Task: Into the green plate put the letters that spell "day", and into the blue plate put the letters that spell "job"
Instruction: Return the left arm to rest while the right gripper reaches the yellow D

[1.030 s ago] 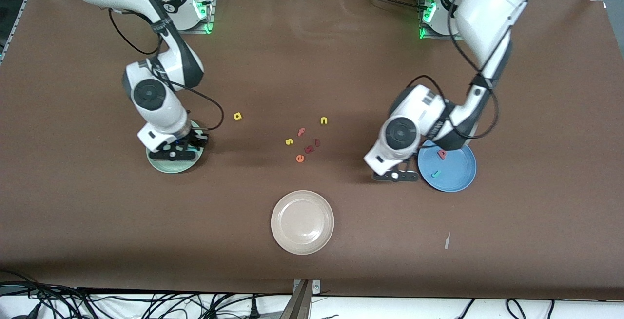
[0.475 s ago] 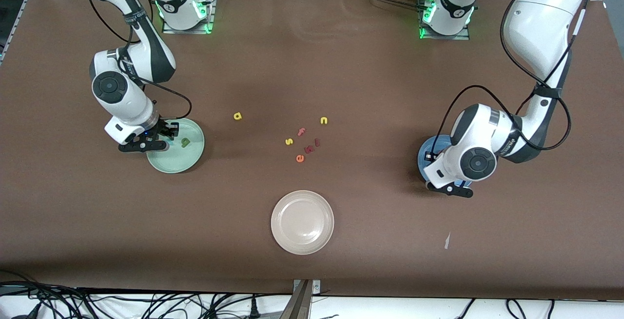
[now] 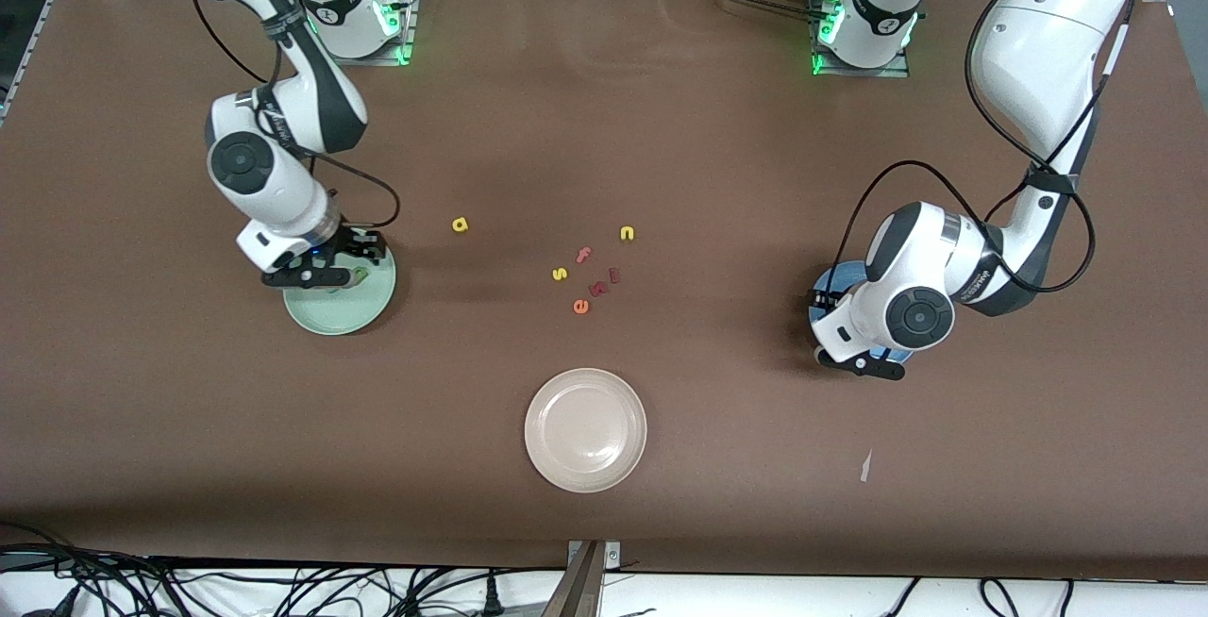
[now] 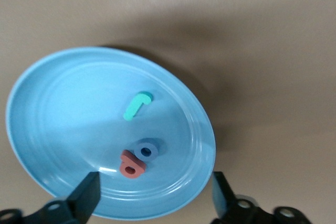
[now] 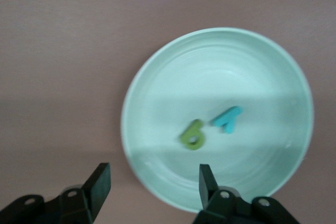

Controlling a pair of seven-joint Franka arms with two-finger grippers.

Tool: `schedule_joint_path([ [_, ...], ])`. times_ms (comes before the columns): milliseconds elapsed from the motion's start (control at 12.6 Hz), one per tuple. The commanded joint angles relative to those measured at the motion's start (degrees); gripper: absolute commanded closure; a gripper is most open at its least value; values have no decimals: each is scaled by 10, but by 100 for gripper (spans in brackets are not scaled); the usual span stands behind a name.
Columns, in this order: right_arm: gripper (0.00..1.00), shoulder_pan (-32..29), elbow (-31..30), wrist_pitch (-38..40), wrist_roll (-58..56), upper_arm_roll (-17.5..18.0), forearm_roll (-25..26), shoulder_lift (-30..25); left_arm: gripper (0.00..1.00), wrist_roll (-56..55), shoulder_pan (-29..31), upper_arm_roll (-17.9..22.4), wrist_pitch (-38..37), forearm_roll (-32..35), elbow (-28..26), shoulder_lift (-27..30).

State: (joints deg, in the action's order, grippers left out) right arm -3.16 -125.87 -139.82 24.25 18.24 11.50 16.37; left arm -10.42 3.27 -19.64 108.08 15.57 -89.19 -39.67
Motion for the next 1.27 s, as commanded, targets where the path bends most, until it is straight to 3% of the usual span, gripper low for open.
schedule_joint_path([
  [0, 23, -4, -11, -7, 103, 51, -8, -6, 0, 10, 3, -10, -15, -13, 6, 75],
  [238, 23, 49, -14, -9, 197, 58, -9, -6, 0, 10, 4, -10, -43, -26, 9, 157],
  [396, 23, 78, -18, -19, 231, 58, -8, -2, 0, 10, 3, -15, -119, -27, 47, 198],
  [555, 23, 80, -38, -50, 236, 58, -8, 1, 0, 8, 9, -6, -190, -84, 99, 230],
  [634, 23, 80, -49, -63, 252, 55, -8, 3, 0, 9, 5, 6, -195, -92, 95, 256],
  [713, 23, 86, -59, -77, 279, 44, -8, 5, 0, 10, -11, 51, -195, -103, 92, 273],
  [872, 22, 115, -71, -97, 314, 4, -8, 5, 0, 19, -12, 71, -195, -124, 55, 305],
  [1030, 22, 120, -87, -117, 362, -2, -8, 5, 0, 21, -19, 101, -179, -142, -31, 369],
  [1189, 22, 127, -88, -120, 393, -2, -9, 6, 0, 36, -27, 144, -176, -190, -49, 386],
])
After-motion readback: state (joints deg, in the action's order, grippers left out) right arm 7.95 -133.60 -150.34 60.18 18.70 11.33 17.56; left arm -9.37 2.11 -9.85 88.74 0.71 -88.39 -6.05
